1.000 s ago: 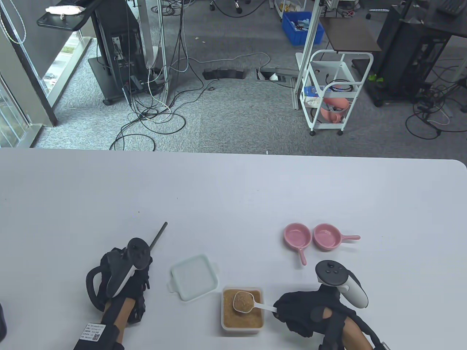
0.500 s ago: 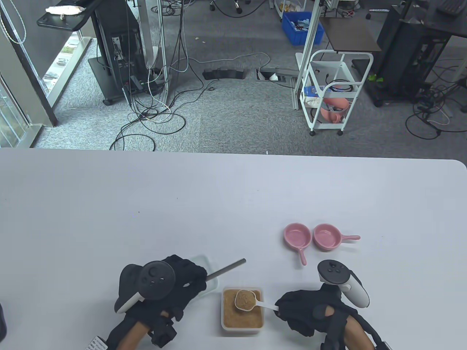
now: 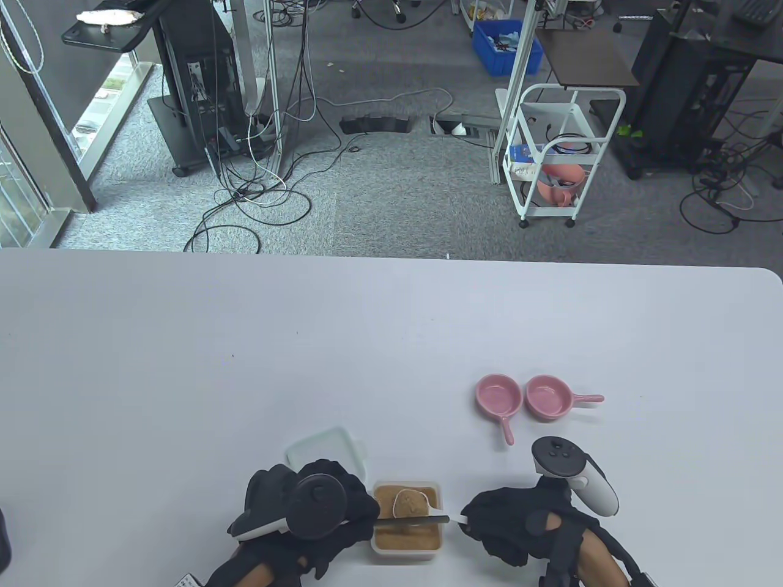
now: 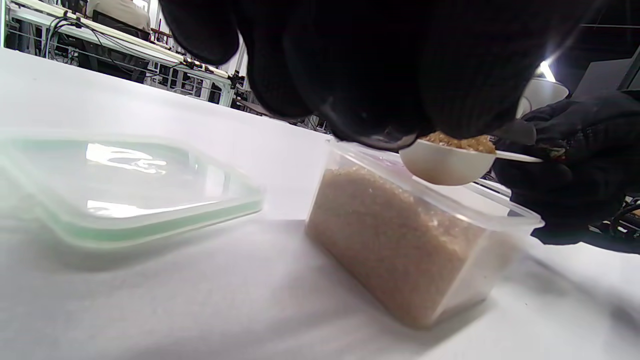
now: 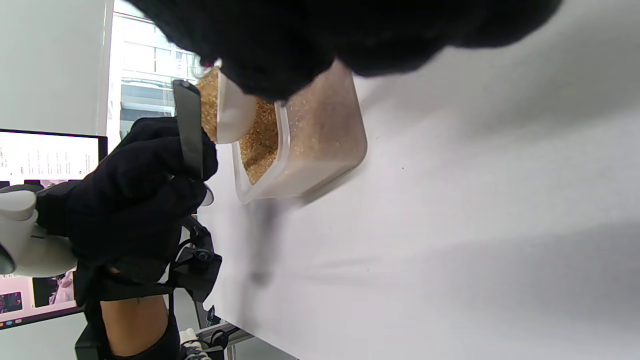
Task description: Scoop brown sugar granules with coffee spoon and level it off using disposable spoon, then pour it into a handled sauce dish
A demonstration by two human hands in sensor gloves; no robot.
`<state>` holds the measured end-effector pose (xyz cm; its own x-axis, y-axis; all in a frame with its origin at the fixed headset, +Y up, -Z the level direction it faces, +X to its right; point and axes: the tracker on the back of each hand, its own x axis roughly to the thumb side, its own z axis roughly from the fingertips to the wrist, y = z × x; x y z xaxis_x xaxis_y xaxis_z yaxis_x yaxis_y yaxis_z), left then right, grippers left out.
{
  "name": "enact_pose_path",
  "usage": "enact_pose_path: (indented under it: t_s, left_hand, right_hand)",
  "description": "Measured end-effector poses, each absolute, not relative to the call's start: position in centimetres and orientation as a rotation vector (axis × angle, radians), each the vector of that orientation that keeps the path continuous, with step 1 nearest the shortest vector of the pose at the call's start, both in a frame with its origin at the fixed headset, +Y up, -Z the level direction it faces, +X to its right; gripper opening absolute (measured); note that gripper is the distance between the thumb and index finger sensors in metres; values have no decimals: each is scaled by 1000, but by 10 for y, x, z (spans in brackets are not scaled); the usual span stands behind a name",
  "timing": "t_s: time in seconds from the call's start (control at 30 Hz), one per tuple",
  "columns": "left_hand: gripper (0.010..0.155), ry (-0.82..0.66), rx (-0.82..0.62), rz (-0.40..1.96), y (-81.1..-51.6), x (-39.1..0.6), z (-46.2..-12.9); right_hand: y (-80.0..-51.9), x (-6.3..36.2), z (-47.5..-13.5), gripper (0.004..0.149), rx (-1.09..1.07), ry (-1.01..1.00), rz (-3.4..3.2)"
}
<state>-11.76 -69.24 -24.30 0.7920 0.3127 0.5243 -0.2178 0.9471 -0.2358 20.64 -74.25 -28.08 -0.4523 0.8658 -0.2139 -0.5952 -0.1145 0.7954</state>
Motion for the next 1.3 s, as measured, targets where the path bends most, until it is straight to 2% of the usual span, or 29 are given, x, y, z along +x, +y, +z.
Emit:
enact_pose_path:
  t_s: [1.3]
  left_hand:
    - [40, -550, -214, 291, -696, -121, -249]
  right_hand:
    - [-745, 204, -279, 43, 390, 1104, 1755]
